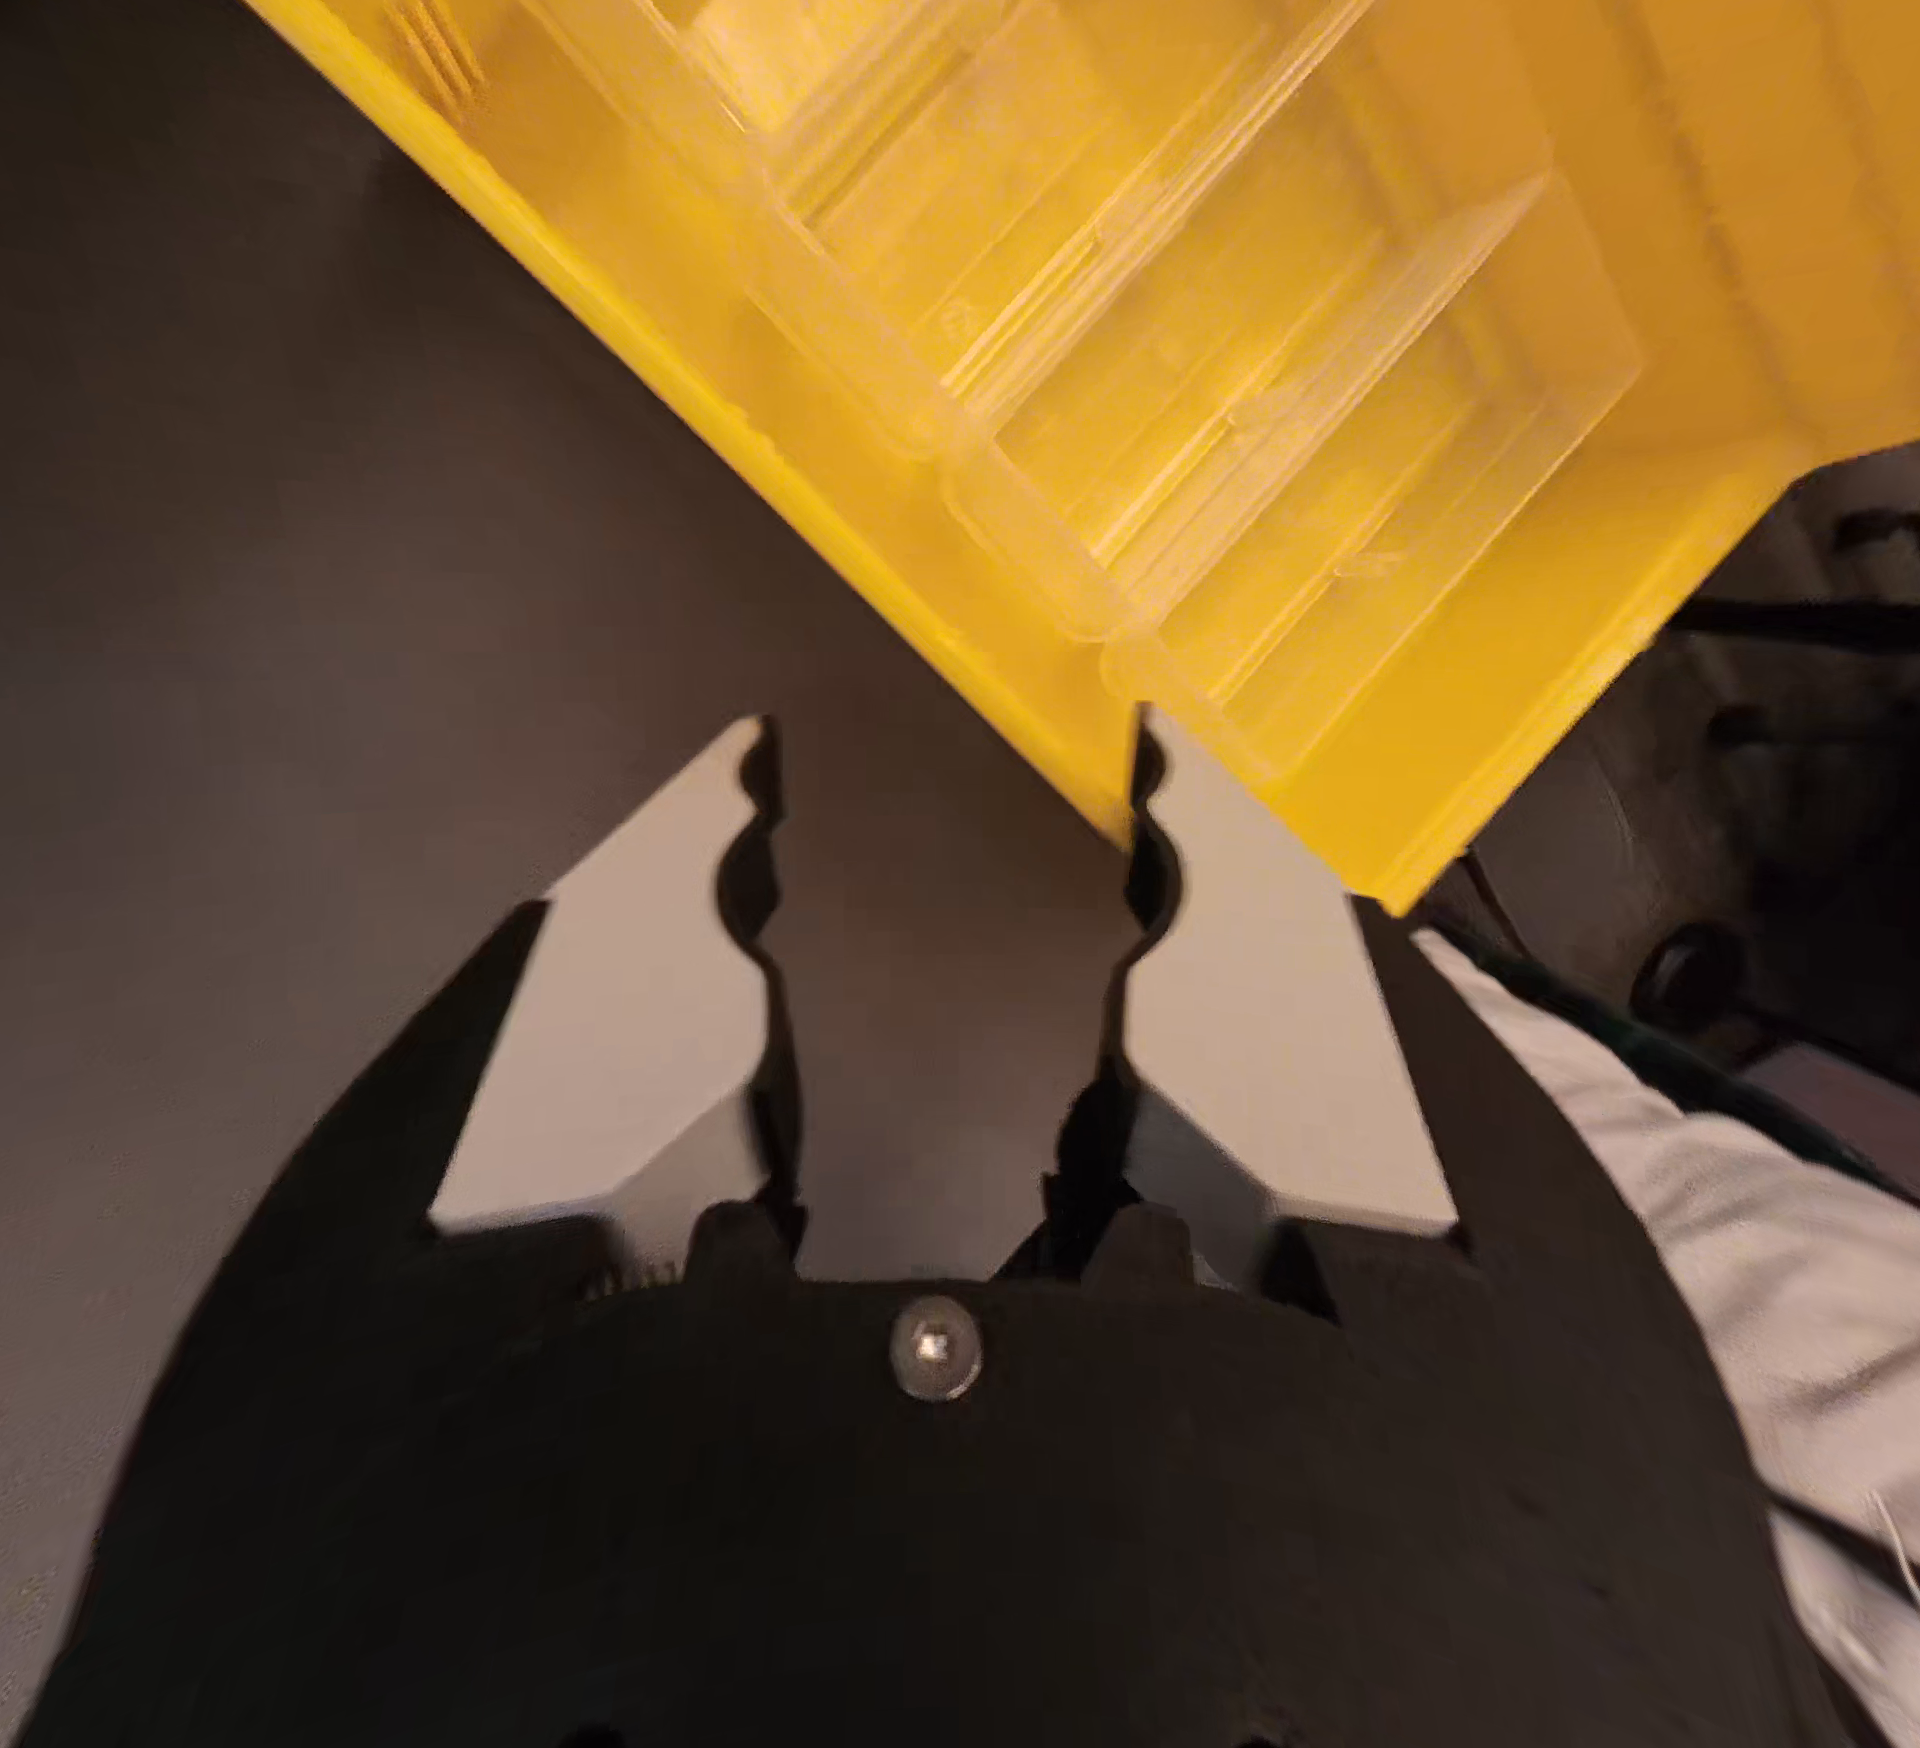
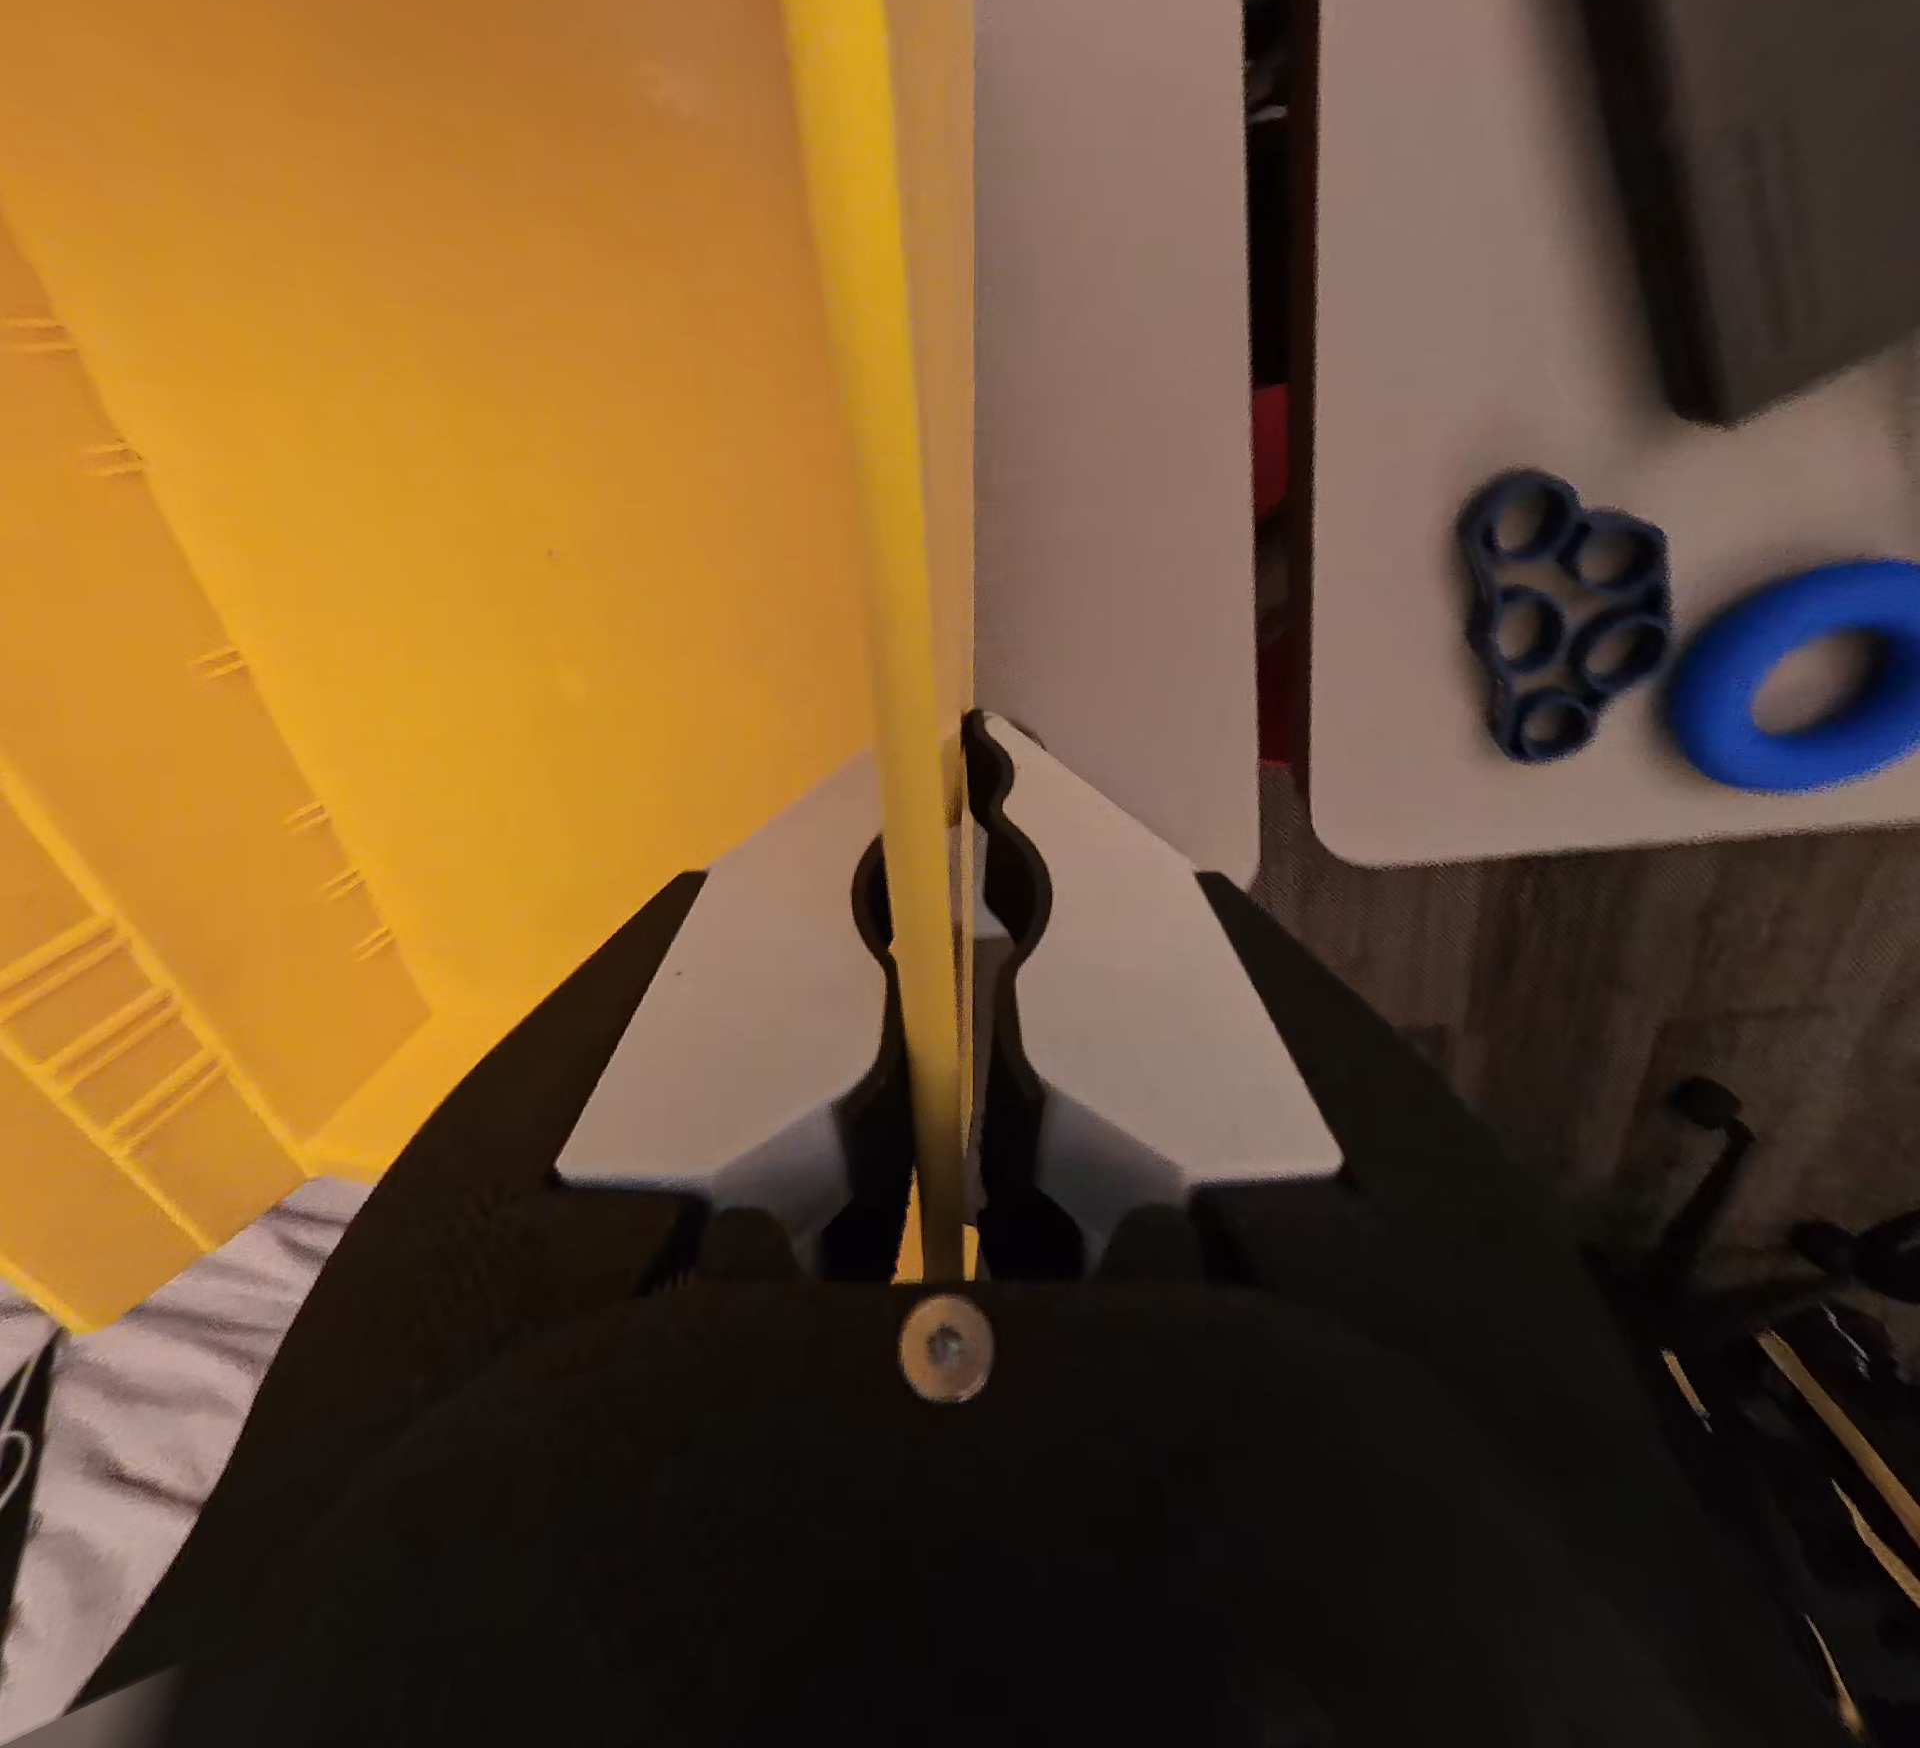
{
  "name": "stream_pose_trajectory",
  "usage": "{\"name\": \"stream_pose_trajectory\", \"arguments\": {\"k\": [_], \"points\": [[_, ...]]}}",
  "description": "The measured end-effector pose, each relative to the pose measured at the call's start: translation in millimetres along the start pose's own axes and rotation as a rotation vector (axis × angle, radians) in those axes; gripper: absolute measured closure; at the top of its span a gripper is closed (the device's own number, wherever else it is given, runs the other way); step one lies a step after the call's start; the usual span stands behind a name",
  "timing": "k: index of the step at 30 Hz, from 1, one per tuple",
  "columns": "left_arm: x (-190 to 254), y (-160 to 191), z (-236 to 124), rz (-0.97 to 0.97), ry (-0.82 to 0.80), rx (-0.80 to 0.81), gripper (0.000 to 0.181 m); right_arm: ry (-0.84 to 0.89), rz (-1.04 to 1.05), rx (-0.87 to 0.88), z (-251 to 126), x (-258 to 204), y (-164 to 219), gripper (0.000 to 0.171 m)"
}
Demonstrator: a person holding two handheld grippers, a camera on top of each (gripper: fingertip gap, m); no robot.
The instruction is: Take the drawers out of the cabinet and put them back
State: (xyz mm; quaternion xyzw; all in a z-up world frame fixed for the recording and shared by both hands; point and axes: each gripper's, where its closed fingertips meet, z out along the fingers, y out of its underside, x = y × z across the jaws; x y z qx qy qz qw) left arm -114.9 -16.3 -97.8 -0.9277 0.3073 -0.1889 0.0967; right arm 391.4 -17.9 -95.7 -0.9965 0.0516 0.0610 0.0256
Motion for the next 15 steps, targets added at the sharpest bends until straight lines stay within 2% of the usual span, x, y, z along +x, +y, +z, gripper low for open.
{"name": "stream_pose_trajectory", "arguments": {"k": [3, 8, 15], "points": [[-23, 12, -17, -0.020, 0.005, -0.024, 0.168, -0.057, -0.013, 0.015, 21, -11, -21, 0.167], [-103, 48, -55, -0.096, -0.163, -0.054, 0.179, -0.106, -0.044, -0.024, 58, -25, -51, 0.164], [-199, 130, -114, -0.318, -0.236, -0.038, 0.177, -0.136, -0.051, -0.002, 60, -27, -97, 0.162]]}}
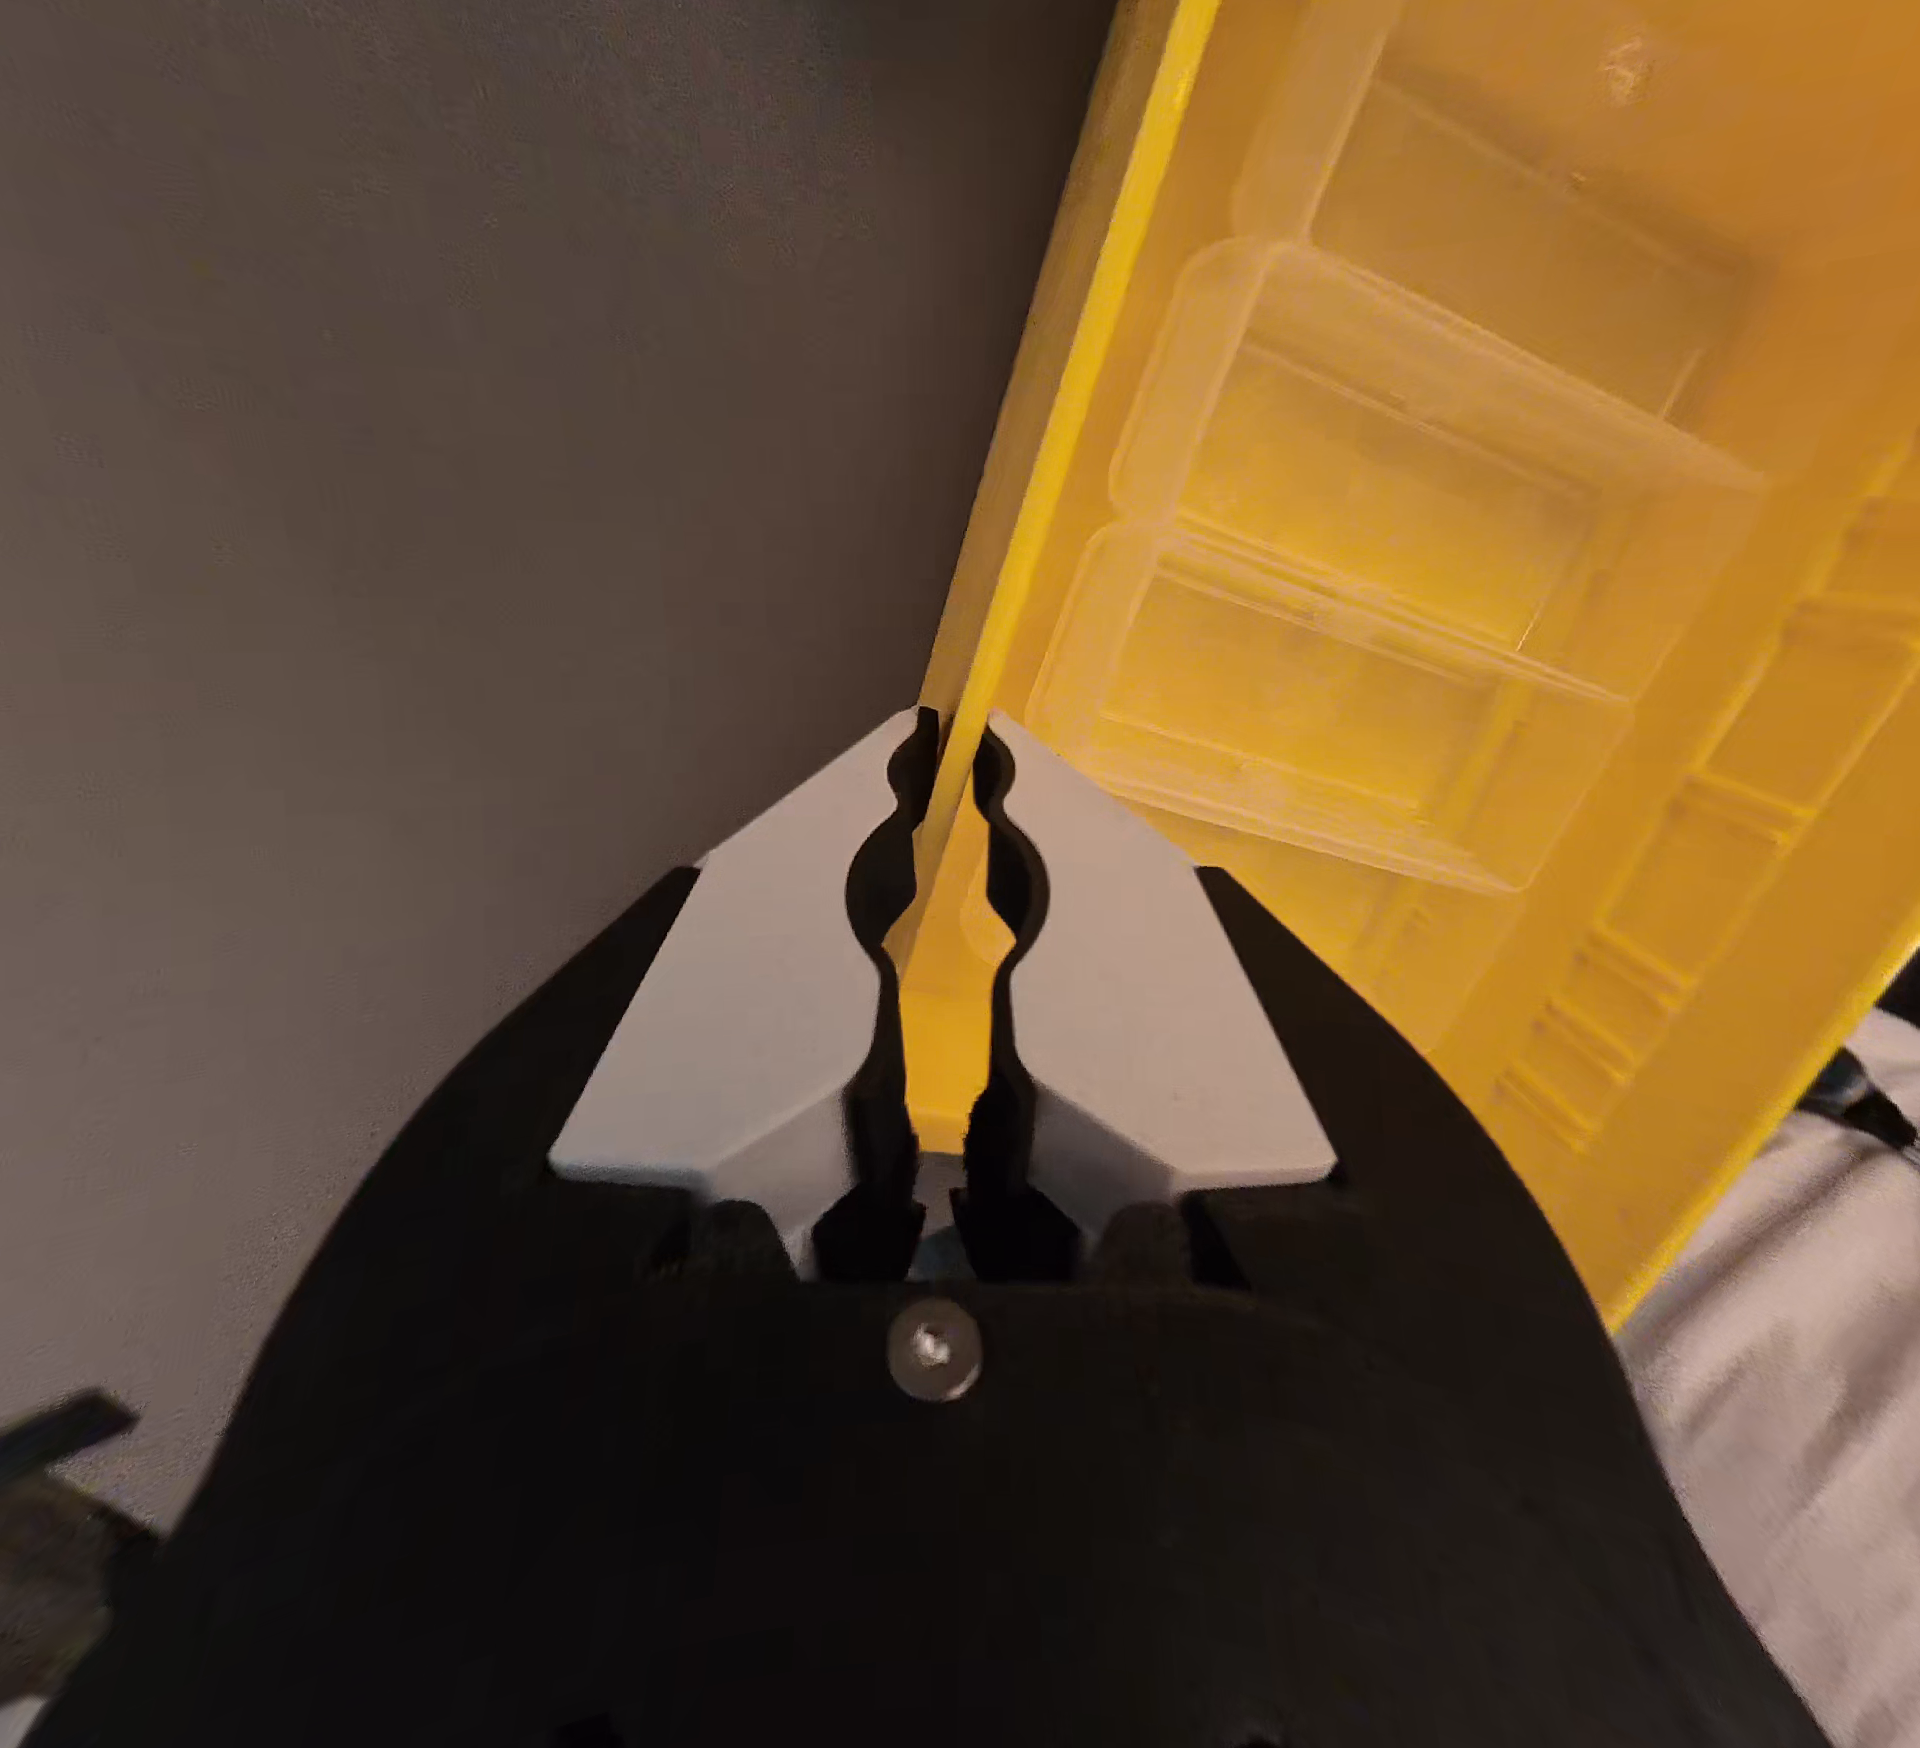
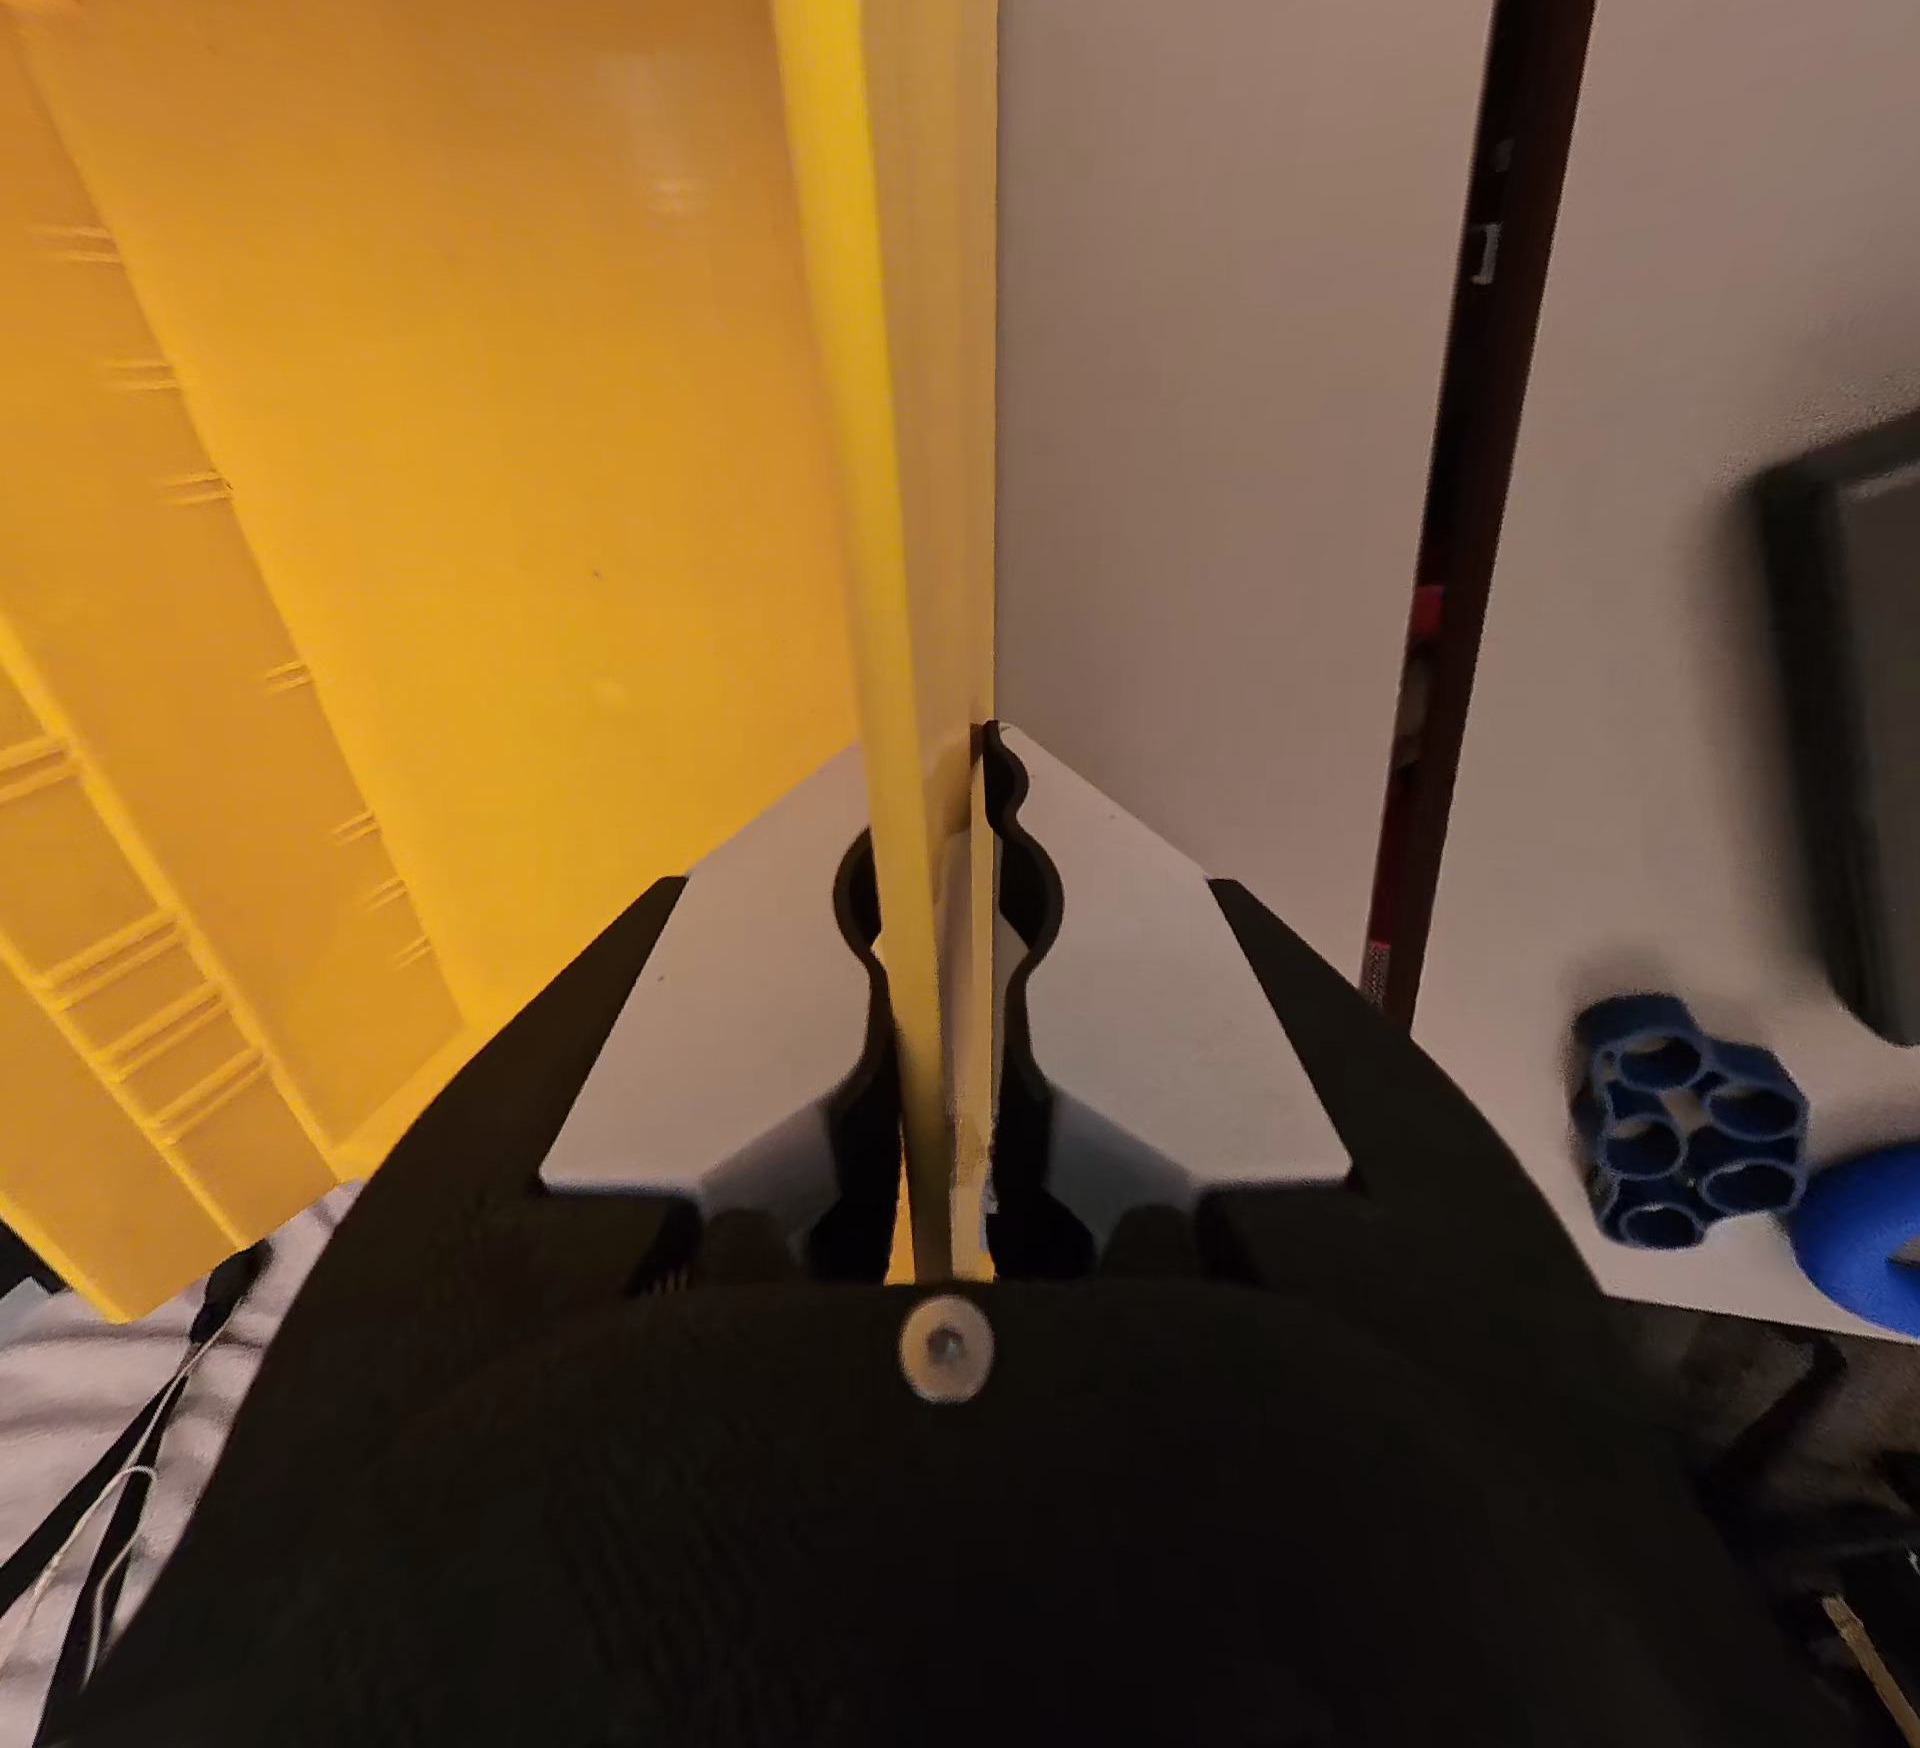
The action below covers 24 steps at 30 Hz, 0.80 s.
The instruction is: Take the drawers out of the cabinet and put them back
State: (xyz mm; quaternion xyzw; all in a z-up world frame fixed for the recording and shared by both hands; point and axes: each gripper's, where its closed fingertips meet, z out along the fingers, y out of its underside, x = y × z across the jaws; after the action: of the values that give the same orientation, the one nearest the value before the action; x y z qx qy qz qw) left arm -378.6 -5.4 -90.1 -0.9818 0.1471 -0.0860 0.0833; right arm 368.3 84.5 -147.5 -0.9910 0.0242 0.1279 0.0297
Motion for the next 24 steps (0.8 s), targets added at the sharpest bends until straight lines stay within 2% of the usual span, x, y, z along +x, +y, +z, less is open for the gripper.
{"name": "stream_pose_trajectory", "arguments": {"k": [6, 11, 24], "points": [[-100, 55, -27, -0.228, -0.049, 0.038, 0.178, 0.012, -0.020, -0.003, 1, 6, -28, 0.163], [-161, 83, -43, -0.389, -0.069, 0.090, 0.179, 0.065, -0.052, 0.006, 2, 7, -47, 0.169], [-262, 78, -59, -0.584, -0.119, 0.134, 0.178, 0.015, -0.040, 0.037, 1, 1, -47, 0.156]]}}
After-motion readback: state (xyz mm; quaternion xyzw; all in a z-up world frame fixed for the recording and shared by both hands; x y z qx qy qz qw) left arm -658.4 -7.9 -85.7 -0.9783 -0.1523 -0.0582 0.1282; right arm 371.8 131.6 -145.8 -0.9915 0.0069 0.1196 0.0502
